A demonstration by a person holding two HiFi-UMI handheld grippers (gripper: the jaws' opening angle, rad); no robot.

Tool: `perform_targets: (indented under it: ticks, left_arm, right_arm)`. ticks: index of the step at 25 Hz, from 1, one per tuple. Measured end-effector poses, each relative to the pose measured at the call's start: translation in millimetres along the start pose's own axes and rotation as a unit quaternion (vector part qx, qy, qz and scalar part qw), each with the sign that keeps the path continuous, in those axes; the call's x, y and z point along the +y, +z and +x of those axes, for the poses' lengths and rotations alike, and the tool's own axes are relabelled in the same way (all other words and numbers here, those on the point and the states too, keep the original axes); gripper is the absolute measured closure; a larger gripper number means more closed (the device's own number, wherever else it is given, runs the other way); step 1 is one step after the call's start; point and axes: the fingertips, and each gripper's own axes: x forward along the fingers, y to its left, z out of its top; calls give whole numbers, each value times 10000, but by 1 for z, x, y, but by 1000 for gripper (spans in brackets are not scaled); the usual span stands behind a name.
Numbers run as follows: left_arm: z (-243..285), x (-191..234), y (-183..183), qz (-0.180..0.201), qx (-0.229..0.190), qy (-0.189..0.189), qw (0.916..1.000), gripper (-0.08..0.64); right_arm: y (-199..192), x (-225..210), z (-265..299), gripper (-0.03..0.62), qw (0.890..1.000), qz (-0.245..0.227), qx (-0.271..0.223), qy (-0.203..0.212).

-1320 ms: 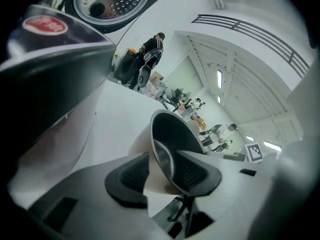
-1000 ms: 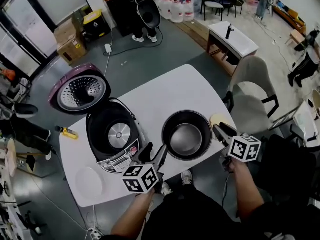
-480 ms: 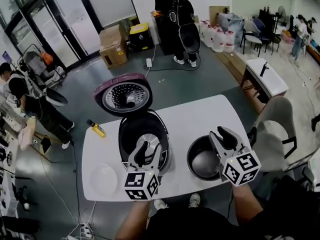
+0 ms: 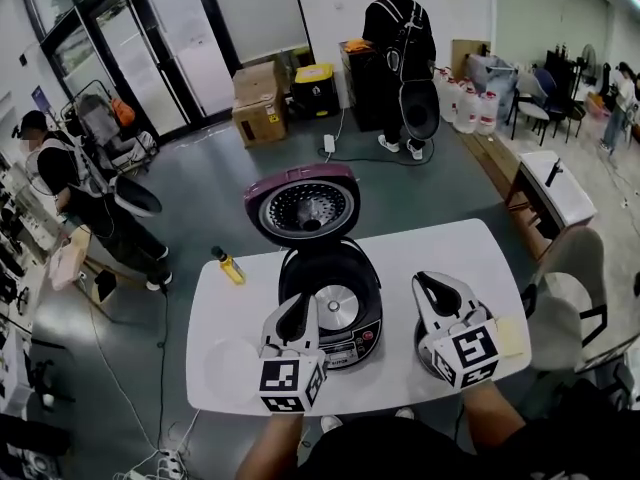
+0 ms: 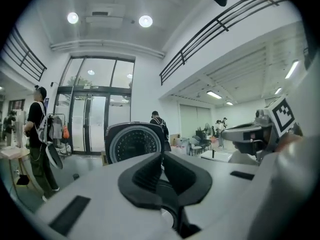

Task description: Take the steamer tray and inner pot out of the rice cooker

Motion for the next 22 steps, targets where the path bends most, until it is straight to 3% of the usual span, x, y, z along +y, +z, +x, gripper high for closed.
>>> perform_targets:
  ticks: [1, 13, 18, 22]
  left_arm:
    - [-2, 6, 1, -7, -48, 30, 10000, 566]
    - [-26, 26, -15, 32, -78, -231, 9997, 566]
    - [-21, 20, -3, 289, -228, -309, 9988, 566]
    - [-20, 15, 2, 242, -315, -349, 9986, 566]
  right_arm:
    - [3, 7, 6, 582, 10000, -51, 2, 27]
    - [-4, 63, 38, 594, 9996, -288, -48, 20]
    - [8, 74, 39, 594, 9987, -451, -230, 6]
    - [11, 74, 37, 594, 9986, -466, -267, -27]
